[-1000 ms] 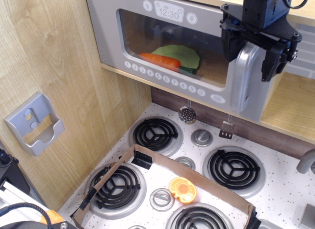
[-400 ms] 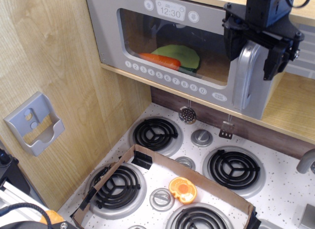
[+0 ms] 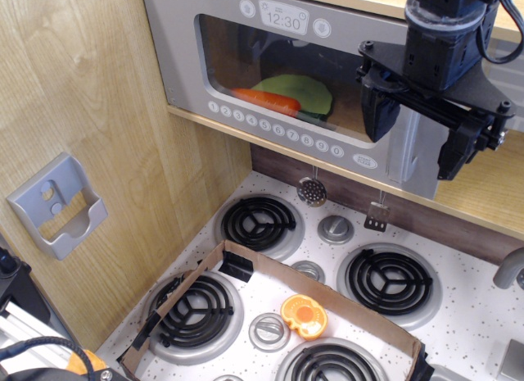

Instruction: Close microwave

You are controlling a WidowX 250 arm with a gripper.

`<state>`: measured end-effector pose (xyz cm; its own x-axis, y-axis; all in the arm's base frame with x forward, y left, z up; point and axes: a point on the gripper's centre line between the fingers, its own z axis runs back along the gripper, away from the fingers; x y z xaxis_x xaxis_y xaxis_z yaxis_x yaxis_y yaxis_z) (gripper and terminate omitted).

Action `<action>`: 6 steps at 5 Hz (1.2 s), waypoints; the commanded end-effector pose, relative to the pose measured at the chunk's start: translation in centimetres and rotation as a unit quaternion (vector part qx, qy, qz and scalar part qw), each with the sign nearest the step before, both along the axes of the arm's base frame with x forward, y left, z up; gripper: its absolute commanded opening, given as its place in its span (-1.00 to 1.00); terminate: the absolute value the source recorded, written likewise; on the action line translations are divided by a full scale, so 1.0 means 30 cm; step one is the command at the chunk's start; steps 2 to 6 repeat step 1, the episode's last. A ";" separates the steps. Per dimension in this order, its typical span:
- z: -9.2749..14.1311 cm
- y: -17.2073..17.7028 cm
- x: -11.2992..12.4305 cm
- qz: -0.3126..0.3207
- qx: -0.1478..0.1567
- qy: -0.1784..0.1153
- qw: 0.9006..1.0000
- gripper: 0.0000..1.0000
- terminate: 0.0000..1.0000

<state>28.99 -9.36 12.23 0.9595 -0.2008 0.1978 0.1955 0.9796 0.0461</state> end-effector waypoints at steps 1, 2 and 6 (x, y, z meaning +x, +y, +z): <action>0.058 -0.015 -0.038 0.015 -0.005 -0.024 1.000 1.00 1.00; 0.058 -0.015 -0.038 0.015 -0.005 -0.024 1.000 1.00 1.00; 0.058 -0.015 -0.038 0.015 -0.005 -0.024 1.000 1.00 1.00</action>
